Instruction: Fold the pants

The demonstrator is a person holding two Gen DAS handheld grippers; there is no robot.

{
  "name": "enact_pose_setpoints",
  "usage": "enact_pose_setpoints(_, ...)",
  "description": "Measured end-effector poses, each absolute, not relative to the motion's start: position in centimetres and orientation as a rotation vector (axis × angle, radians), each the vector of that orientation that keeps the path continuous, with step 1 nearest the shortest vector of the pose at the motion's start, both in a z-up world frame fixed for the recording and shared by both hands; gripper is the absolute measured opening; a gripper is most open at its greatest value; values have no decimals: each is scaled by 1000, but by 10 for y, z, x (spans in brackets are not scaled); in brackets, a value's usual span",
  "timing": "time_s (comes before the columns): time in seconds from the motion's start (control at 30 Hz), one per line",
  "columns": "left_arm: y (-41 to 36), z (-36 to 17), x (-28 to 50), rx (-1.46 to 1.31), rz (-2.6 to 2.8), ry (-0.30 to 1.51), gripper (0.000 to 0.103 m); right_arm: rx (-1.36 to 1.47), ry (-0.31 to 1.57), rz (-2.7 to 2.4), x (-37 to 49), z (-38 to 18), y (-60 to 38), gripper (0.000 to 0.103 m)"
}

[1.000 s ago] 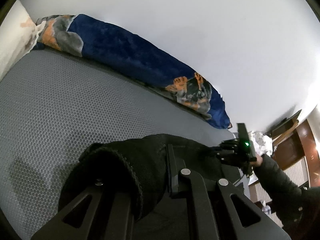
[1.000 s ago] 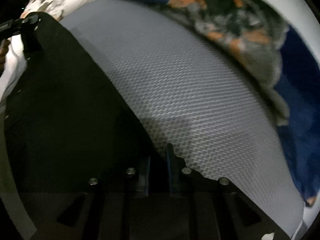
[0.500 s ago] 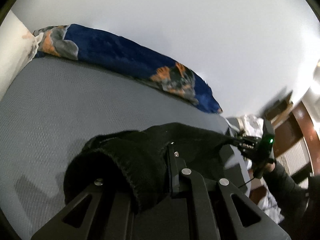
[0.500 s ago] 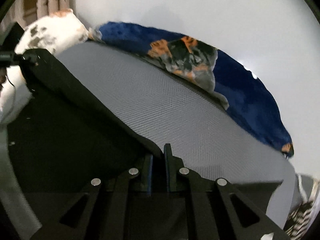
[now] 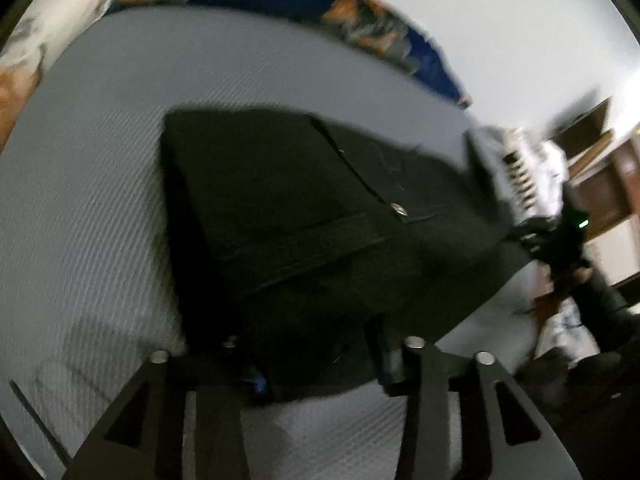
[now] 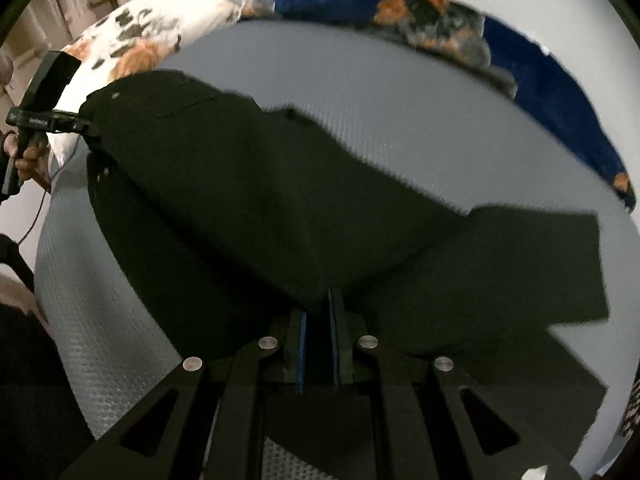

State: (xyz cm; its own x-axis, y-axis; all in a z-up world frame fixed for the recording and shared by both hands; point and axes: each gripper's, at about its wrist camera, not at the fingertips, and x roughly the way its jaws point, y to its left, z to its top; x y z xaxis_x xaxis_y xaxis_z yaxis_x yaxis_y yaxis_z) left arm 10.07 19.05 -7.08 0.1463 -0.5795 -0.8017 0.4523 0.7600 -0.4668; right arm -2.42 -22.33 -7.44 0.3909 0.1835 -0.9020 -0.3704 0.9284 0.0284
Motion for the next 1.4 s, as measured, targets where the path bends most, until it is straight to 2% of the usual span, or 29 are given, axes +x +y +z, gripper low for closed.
enact_pose_setpoints(0.07, 198, -74, 92, -131, -708, 1229, 45, -170, 1134, 358, -25, -84, -225, 8)
enact_pose_setpoints(0.1, 201, -73, 88, -136, -690, 1226, 49, -165, 1138, 357, -25, -89, -225, 8)
enact_pose_setpoints(0.13, 206, -71, 84, -142, -666, 1222, 57, -166, 1139, 354, -26, -91, -225, 8)
enact_pose_setpoints(0.17, 213, -69, 80, -153, -637, 1221, 60, -173, 1139, 352, -26, -94, -224, 8)
enact_pose_setpoints(0.43, 241, -53, 43, -517, -591, 1204, 60, -189, 1135, 346, -25, -100, -223, 8)
enact_pose_setpoints(0.77, 232, -92, 63, -871, -402, 1331, 60, -174, 1108, 342, -27, -101, -224, 8)
enact_pose_setpoints(0.8, 234, -94, 65, -894, -390, 1332, 59, -175, 1105, 341, -28, -101, -224, 8)
enact_pose_setpoints(0.87, 234, -93, 69, -926, -359, 1315, 46, -169, 1102, 338, -28, -100, -225, 8)
enact_pose_setpoints(0.93, 232, -84, 79, -886, -366, 1302, 25, -163, 1096, 333, -29, -97, -226, 8)
enact_pose_setpoints(1.23, 216, -9, 113, -678, -574, 1110, 22, -141, 1063, 310, -51, -70, -223, 8)
enact_pose_setpoints(1.33, 211, -14, 113, -630, -602, 1116, 22, -112, 1087, 317, -63, -73, -220, 8)
enact_pose_setpoints(1.4, 215, -35, 108, -566, -566, 1182, 22, -133, 1112, 327, -72, -82, -212, 8)
